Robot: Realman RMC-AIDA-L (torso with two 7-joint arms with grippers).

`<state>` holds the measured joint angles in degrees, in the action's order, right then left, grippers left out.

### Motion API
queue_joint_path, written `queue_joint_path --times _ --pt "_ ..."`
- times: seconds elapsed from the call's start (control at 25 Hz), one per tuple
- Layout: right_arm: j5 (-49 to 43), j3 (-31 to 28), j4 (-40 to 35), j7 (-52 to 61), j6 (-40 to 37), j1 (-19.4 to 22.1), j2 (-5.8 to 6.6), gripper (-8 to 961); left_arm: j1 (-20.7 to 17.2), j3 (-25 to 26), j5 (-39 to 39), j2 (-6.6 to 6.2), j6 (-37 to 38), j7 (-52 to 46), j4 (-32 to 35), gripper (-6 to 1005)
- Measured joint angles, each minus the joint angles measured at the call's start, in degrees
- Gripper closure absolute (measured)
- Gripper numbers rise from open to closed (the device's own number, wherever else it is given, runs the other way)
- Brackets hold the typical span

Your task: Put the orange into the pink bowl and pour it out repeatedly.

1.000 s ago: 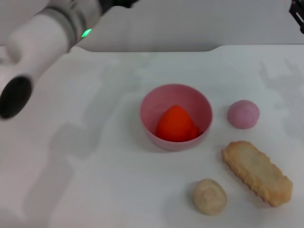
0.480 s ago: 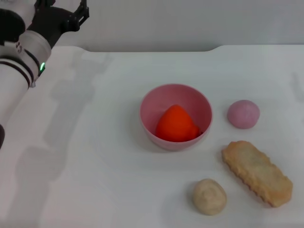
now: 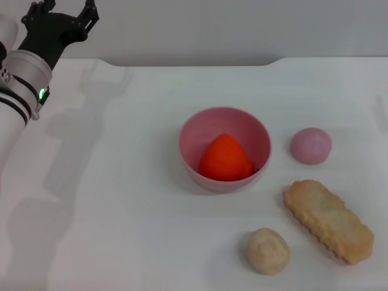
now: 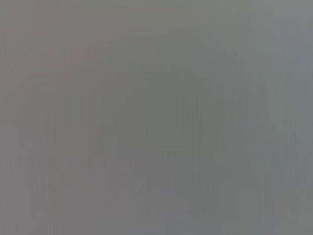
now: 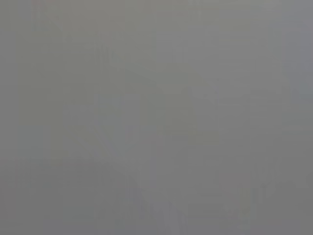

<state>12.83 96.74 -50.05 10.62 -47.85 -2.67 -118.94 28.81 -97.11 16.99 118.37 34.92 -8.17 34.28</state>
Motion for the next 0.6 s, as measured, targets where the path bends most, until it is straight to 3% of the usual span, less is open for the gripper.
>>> queue_joint_path --times 0.28,0.6 --pt "0.01 -0.04 0.85 -0.23 -0.02 -1.06 -0.1 218 0.41 -0.24 -0.04 -0.07 0.48 -0.05 -1.29 190" --pt "-0.27 -0.39 6.6 -0.73 -2.89 -4.65 -0.03 218 2.84 -0.35 -0.04 0.14 5.42 -0.06 -7.28 190"
